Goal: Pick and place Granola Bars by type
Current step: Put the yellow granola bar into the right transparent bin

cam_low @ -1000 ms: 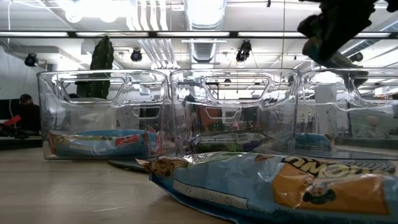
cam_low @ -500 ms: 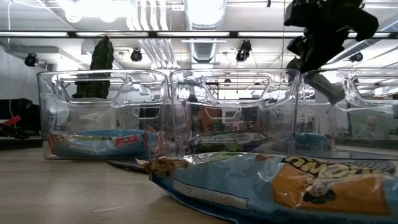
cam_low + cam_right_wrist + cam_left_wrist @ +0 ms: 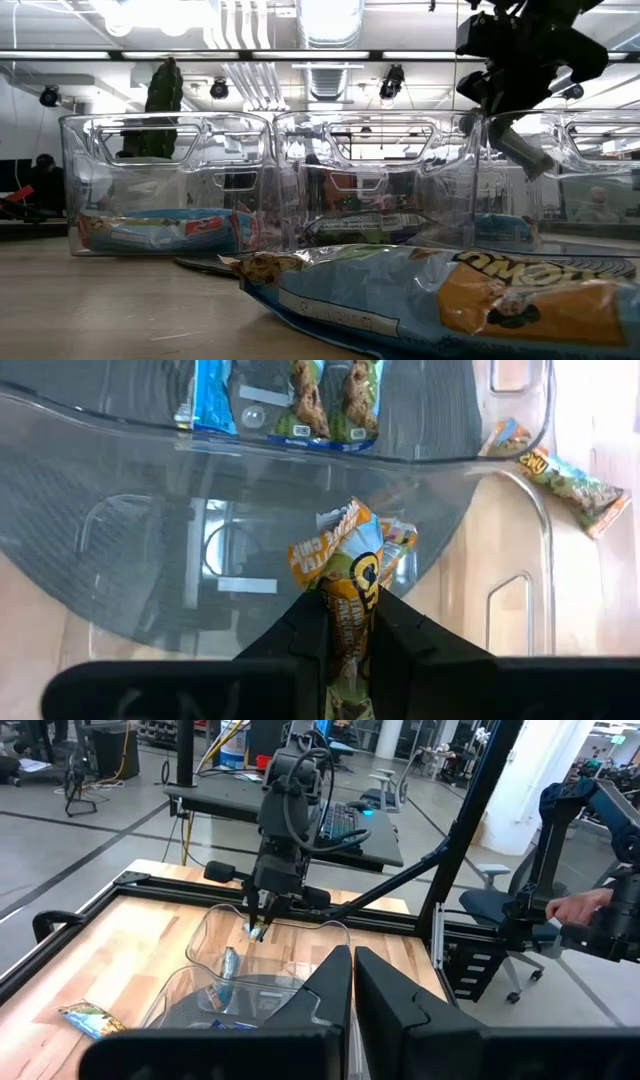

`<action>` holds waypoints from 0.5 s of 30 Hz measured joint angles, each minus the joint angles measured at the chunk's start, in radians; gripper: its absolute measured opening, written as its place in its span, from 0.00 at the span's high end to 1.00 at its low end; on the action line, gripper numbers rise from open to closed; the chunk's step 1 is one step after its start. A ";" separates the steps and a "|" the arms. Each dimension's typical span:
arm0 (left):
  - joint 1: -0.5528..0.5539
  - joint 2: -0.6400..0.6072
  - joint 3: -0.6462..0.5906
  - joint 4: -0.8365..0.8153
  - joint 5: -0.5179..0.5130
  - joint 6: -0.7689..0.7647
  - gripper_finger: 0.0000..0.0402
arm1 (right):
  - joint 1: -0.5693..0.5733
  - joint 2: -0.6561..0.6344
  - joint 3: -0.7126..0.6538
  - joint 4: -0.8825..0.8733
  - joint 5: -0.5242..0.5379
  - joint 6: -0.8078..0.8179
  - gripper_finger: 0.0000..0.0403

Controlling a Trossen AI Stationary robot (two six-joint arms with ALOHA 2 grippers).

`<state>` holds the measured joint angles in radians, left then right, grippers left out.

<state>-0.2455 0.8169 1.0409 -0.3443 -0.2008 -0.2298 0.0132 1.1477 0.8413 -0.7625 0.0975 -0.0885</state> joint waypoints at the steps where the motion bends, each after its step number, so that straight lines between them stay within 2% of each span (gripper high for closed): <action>1: 0.000 0.000 0.000 0.000 0.000 0.000 1.00 | 0.001 0.000 0.000 0.003 0.000 -0.001 0.92; 8: 0.000 0.000 0.000 0.000 -0.003 0.000 1.00 | -0.001 0.000 0.000 0.047 -0.003 -0.001 0.89; 15: 0.000 0.000 0.000 0.000 -0.003 0.001 1.00 | -0.001 0.000 0.000 0.044 -0.030 0.028 0.76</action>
<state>-0.2455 0.8169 1.0409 -0.3443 -0.2035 -0.2287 0.0124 1.1481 0.8412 -0.7183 0.0673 -0.0609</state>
